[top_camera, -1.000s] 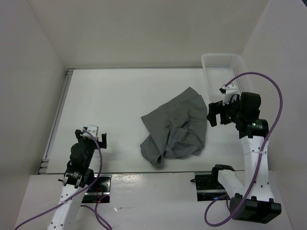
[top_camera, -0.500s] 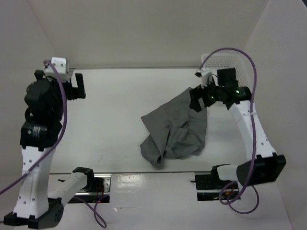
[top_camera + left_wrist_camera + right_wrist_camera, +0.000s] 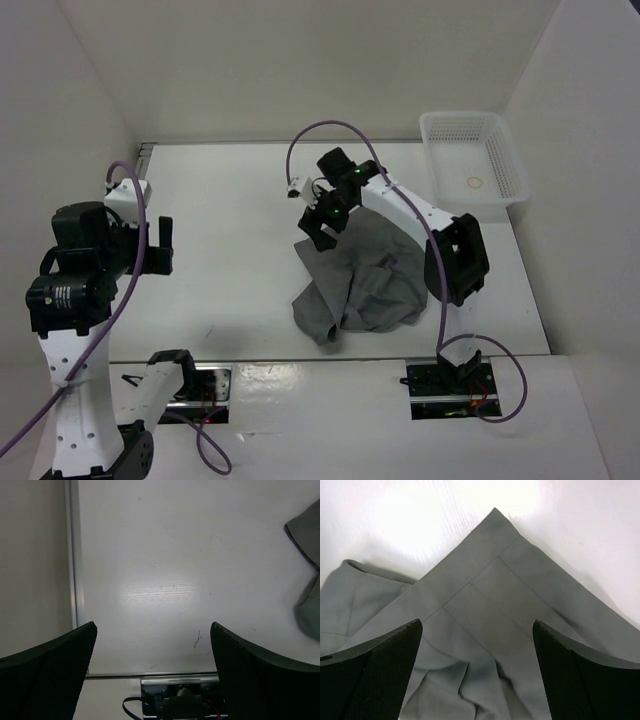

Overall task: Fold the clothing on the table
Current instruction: Flatten the skirt out

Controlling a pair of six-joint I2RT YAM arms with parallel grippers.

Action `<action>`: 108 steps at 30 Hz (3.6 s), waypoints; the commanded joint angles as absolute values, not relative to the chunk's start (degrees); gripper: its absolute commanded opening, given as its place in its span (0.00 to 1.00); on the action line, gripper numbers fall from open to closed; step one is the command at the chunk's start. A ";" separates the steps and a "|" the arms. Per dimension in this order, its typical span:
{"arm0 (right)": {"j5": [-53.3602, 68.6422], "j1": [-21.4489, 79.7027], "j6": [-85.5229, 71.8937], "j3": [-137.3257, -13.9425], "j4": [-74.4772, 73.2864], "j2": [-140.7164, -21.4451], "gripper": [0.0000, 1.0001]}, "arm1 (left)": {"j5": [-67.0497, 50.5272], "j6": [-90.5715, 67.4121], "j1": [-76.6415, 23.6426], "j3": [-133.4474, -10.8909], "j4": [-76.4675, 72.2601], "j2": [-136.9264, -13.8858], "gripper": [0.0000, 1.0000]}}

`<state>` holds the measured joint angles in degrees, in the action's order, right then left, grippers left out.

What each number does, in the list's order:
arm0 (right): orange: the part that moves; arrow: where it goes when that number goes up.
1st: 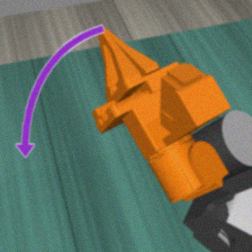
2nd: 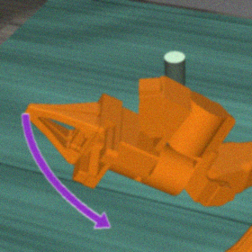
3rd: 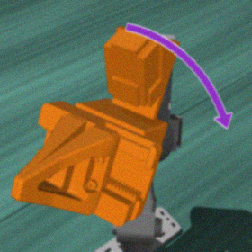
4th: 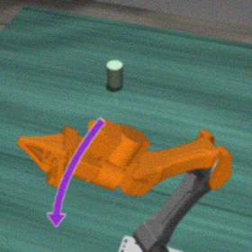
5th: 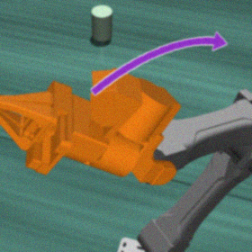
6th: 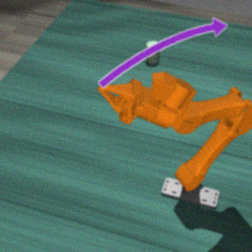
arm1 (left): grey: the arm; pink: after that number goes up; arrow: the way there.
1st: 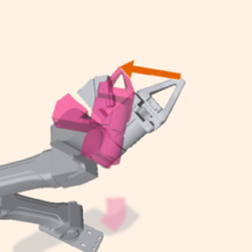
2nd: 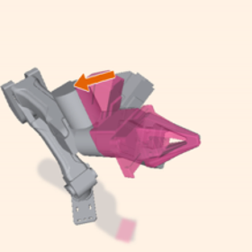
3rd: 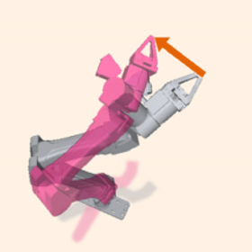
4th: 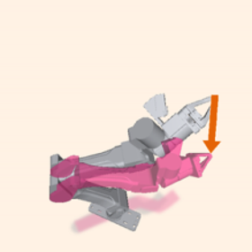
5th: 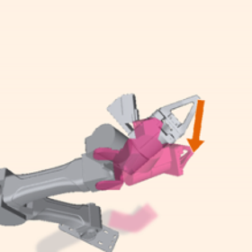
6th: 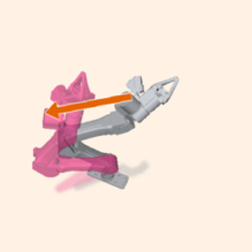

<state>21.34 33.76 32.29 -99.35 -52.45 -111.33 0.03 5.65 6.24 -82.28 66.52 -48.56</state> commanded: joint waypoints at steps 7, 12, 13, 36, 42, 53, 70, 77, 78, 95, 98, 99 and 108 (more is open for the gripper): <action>24.70 33.93 43.24 -102.65 -47.46 -118.64 0.89 | -2.99 4.13 10.45 -82.71 67.86 -47.38 1.00; 27.24 33.93 47.80 -104.59 -47.46 -121.63 0.89 | -4.21 4.13 11.51 -80.43 66.62 -45.27 1.00; 27.25 34.45 48.60 -105.11 -47.46 -122.51 0.89 | -4.22 4.13 11.51 -80.42 65.75 -44.74 1.00; 26.63 36.12 58.45 -110.83 -43.42 -136.05 0.81 | -3.52 4.22 14.94 -79.89 65.21 -43.15 1.00; 23.56 38.14 57.05 -112.59 -43.59 -139.56 0.16 | -2.38 4.22 14.94 -79.28 64.69 -43.15 1.00; 24.95 35.27 26.23 -132.77 -40.17 -142.90 0.00 | -0.62 3.69 14.94 -76.03 61.97 -42.63 1.00; -10.18 22.06 -2.47 -160.65 -53.23 -152.93 0.99 | -9.65 11.67 14.94 -71.90 58.98 -45.88 1.00; -5.02 22.06 2.01 -149.29 -58.71 -137.96 0.99 | -19.24 13.46 13.80 -66.45 52.93 -51.39 1.00; -5.01 22.67 2.80 -145.76 -57.58 -134.68 0.99 | -19.86 13.45 13.02 -66.45 52.39 -53.68 1.00; 5.43 8.30 17.75 -76.65 -43.07 -76.21 0.99 | -36.73 -4.03 7.29 -83.14 28.32 -101.32 0.98; 12.91 4.14 18.28 -74.27 -43.59 -72.43 0.99 | -36.74 -6.33 4.66 -85.69 23.13 -105.37 0.96; 13.96 2.13 18.28 -73.75 -44.20 -71.73 0.99 | -35.78 -6.33 3.18 -86.39 21.38 -106.34 0.96; 21.18 -6.67 18.80 -70.93 -45.26 -68.73 0.99 | -29.27 -2.55 0.09 -96.85 20.57 -122.23 0.91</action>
<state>16.86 -4.99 17.76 -71.22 -45.58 -70.11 -30.35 -3.22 -0.58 -93.76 22.44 -118.78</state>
